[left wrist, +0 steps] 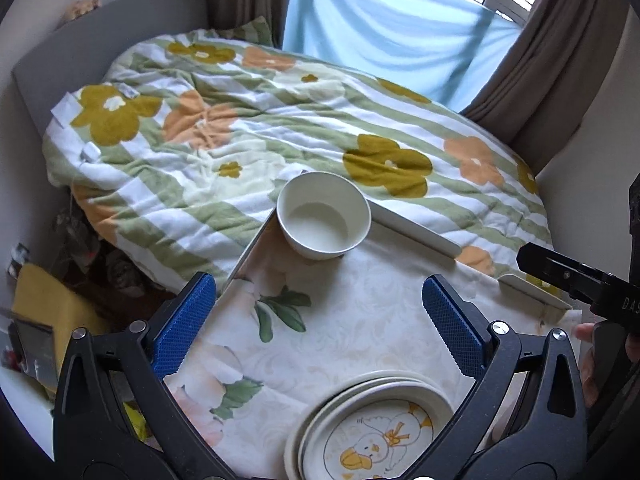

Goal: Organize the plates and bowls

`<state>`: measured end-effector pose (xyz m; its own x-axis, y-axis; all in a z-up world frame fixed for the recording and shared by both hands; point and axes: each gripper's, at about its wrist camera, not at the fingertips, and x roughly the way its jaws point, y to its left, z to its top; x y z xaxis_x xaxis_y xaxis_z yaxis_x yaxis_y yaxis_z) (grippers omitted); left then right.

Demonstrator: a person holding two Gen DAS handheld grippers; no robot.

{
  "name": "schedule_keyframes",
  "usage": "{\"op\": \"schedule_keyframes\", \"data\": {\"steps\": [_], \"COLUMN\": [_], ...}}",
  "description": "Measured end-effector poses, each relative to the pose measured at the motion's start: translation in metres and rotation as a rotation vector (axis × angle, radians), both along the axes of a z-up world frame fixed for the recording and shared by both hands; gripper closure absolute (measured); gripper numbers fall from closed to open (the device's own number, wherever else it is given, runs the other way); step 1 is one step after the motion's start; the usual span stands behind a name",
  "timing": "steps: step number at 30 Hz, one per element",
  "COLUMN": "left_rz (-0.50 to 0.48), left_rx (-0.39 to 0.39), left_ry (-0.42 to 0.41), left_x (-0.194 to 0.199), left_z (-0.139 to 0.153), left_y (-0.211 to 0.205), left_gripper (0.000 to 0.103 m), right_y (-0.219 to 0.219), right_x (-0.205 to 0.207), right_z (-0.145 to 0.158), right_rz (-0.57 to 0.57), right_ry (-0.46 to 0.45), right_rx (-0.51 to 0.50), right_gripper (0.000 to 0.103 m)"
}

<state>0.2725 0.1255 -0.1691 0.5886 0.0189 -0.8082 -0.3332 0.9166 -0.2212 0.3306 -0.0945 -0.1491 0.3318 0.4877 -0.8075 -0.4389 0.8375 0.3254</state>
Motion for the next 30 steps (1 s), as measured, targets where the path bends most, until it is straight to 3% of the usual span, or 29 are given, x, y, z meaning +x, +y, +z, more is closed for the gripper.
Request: {"op": "schedule_keyframes", "data": {"steps": [3,5,6,8,12,14,18,25,30], "left_rz": [-0.025,-0.038,-0.043,-0.050,-0.057,-0.059,-0.047,-0.037,-0.041], "left_rx": [-0.079,-0.113,-0.141,-0.196,-0.222,-0.232,-0.224,-0.216,-0.201], "left_ry": [0.025,0.051,0.064,0.079,0.092,0.100,0.111,0.102,0.090], "left_x": [0.025,0.039,0.048,0.062,0.085,0.093,0.101,0.107,0.106], "left_z": [-0.031,-0.052,-0.063,-0.084,-0.113,-0.121,-0.133,-0.137,-0.137], "left_y": [0.019,0.025,0.030,0.038,0.047,0.052,0.060,0.066,0.065], "left_gripper": [0.011,0.027,0.031,0.049,0.055,0.069,0.077,0.080,0.080], "right_y": [0.026,0.042,0.048,0.061,0.081,0.088,0.099,0.110,0.111], "right_x": [0.024,0.041,0.047,0.057,0.073,0.077,0.084,0.089,0.088], "right_z": [-0.026,-0.047,-0.057,-0.075,-0.106,-0.118,-0.130,-0.140,-0.140], "right_rz": [-0.013,-0.023,-0.024,-0.021,-0.016,-0.020,-0.026,-0.018,-0.017], "right_ry": [0.046,0.087,0.107,0.142,0.185,0.203,0.218,0.219,0.208], "right_rx": [-0.007,-0.010,-0.010,-0.005,-0.008,0.002,0.019,0.010,0.001], "right_gripper": [0.004,0.004,0.009,0.029,0.043,0.048,0.055,0.085,0.085]}}
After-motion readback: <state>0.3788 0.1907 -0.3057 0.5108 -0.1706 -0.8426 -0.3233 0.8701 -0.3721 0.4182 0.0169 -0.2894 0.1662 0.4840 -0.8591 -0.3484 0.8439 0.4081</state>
